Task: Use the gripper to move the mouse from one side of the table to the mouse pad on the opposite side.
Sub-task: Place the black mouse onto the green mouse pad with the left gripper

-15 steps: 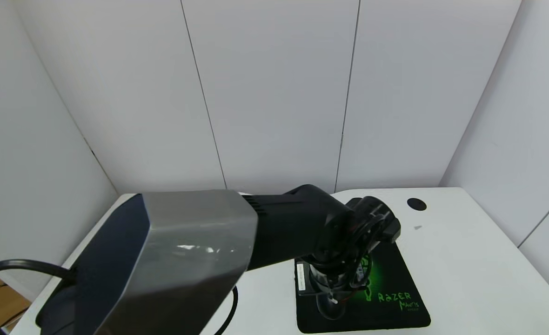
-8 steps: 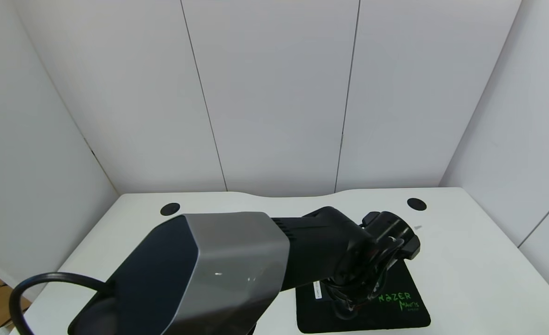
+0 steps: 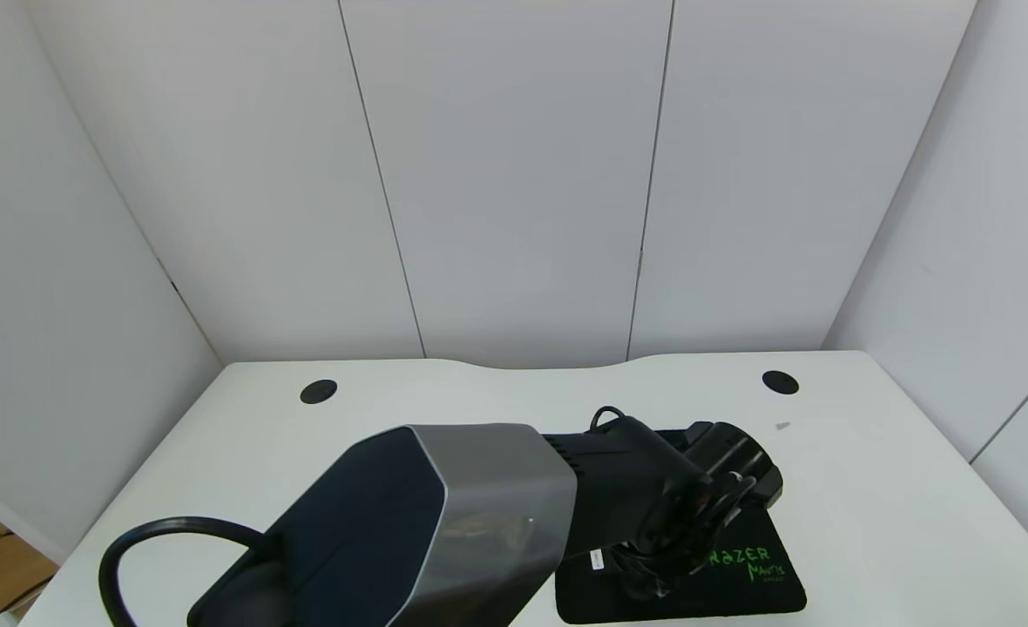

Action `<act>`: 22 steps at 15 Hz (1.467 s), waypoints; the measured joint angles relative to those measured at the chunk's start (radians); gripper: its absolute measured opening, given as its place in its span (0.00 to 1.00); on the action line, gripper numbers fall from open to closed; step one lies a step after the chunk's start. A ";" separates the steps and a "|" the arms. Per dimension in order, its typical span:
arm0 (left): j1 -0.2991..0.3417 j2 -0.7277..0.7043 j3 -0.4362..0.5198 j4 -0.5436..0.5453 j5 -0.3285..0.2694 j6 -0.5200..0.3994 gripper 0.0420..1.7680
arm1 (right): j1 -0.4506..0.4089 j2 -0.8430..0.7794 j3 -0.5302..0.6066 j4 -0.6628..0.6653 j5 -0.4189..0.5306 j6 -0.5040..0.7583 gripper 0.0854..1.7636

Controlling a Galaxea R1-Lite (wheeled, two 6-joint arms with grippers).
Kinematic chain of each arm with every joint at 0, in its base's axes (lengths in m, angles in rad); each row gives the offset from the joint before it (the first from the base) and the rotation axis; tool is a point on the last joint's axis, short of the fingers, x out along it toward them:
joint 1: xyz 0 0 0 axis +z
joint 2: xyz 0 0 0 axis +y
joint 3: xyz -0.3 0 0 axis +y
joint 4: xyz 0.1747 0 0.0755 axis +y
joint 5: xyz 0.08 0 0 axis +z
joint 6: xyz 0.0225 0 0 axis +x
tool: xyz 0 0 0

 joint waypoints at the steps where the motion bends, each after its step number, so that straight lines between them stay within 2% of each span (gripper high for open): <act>1: 0.001 0.006 0.000 0.000 0.001 0.001 0.49 | 0.000 0.000 0.000 0.000 0.000 0.000 0.97; 8: 0.013 0.023 0.000 -0.025 0.021 0.010 0.49 | 0.000 0.000 0.000 0.000 0.000 0.000 0.97; 13: 0.017 0.036 0.001 -0.050 0.081 0.041 0.49 | 0.000 0.000 0.000 0.000 0.000 0.000 0.97; 22: 0.013 0.063 0.001 -0.092 0.130 0.074 0.49 | 0.000 0.000 0.000 0.000 0.000 0.000 0.97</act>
